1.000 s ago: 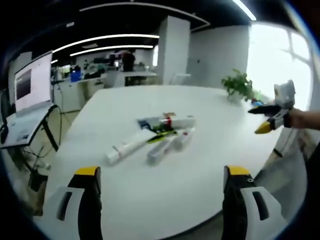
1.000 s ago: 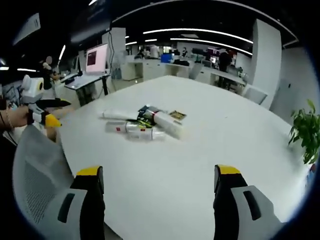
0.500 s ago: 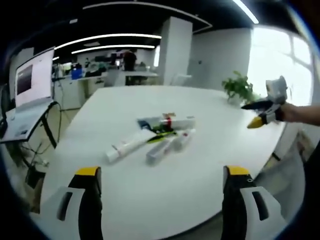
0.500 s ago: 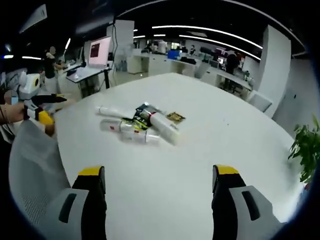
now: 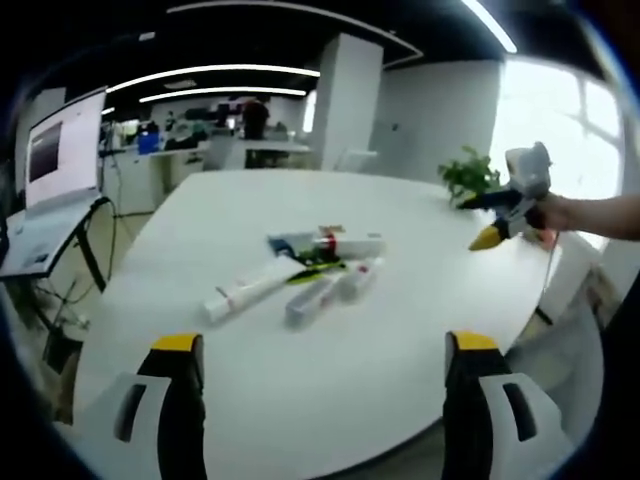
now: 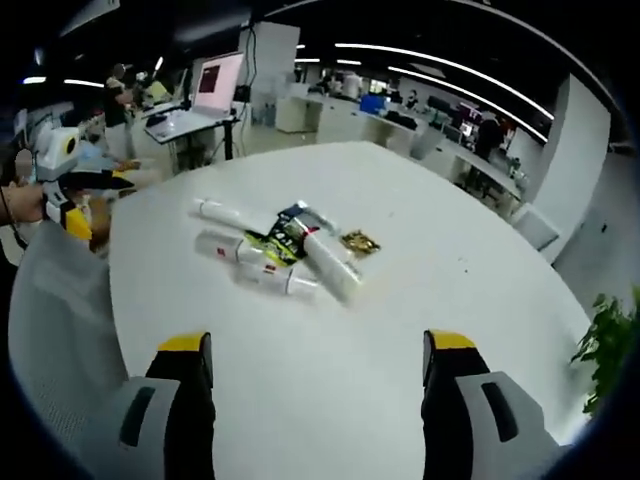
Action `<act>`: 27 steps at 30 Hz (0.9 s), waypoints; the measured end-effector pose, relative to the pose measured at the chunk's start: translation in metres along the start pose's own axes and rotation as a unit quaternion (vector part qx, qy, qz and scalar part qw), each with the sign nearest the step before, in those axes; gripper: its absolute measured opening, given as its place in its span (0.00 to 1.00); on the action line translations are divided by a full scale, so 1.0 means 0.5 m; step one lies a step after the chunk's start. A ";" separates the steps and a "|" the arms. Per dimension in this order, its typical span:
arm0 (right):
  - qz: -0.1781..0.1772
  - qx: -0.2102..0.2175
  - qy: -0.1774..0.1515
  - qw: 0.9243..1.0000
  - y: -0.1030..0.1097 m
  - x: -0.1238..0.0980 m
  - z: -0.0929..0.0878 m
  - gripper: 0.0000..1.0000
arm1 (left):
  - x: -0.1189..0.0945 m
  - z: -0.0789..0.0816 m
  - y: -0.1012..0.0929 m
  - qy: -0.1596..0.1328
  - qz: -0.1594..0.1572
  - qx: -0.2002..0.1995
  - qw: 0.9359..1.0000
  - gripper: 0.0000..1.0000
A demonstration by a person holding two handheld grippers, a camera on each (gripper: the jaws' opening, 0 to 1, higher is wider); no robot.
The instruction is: Arrange the skincare products in the storage area until every visible bottle or jar stands upright without overlapping.
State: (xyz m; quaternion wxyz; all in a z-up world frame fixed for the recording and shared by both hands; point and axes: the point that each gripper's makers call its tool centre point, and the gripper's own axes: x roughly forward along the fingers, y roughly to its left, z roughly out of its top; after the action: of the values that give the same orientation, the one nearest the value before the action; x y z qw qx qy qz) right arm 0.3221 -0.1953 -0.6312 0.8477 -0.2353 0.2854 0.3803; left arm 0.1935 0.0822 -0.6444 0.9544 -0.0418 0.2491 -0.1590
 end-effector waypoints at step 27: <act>0.060 -0.085 0.045 0.994 -0.062 0.117 0.062 0.77 | -0.001 -0.004 0.010 -0.001 0.009 -0.025 1.000 0.92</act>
State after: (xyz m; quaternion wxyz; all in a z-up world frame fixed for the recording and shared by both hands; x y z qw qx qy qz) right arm 0.3875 -0.1648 -0.6417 0.7866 -0.3056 0.3031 0.4427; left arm 0.1935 0.0873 -0.6467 0.9546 -0.0638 0.2527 -0.1441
